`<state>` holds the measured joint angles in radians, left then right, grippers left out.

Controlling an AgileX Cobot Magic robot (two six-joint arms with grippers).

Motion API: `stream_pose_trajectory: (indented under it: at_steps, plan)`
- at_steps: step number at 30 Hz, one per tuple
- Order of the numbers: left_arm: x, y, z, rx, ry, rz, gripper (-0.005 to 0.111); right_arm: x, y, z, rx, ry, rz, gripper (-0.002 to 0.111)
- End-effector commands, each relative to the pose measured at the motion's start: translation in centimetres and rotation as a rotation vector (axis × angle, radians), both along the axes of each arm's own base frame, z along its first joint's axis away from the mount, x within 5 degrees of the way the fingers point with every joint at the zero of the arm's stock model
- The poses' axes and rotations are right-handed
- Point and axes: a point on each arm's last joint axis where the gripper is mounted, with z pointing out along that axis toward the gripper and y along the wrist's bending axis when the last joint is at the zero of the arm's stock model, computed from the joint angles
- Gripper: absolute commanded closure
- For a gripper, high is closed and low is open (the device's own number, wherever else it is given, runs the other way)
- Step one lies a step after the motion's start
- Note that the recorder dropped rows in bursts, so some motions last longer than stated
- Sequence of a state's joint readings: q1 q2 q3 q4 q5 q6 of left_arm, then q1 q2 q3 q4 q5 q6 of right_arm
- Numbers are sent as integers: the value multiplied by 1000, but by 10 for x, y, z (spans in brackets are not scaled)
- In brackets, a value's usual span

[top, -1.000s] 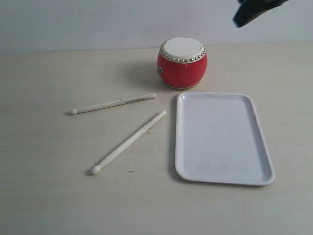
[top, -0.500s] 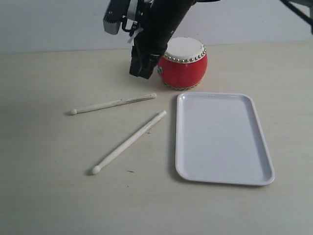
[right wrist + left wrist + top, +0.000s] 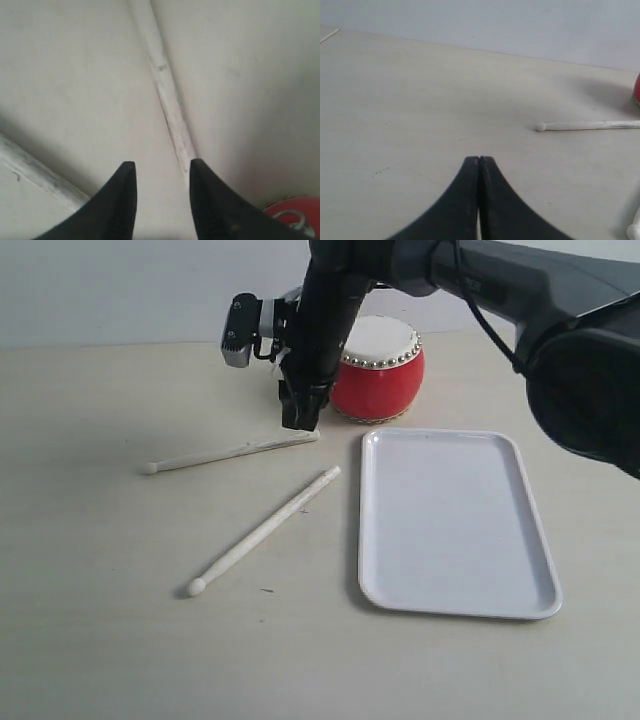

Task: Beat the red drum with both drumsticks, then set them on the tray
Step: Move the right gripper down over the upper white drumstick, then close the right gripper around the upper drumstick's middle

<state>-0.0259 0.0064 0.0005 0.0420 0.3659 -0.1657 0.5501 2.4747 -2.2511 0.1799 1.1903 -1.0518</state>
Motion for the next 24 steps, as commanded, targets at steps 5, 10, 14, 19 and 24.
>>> stream_pose_trajectory:
  at_steps: [5,10,14,19,24]
  plan:
    - [0,0,1,-4,-14,-7,107,-5,25,-22,-147,-86,93,73]
    - [0,0,1,-4,-14,-7,107,-8,35,-20,-141,-122,116,73]
    - [0,0,1,-4,-14,-7,107,-6,37,-22,-128,-142,114,73]
    - [0,0,1,-4,-14,-7,107,-2,35,-34,-170,-163,116,73]
    - [0,0,1,-4,-14,-7,107,1,35,-41,-179,-176,120,73]
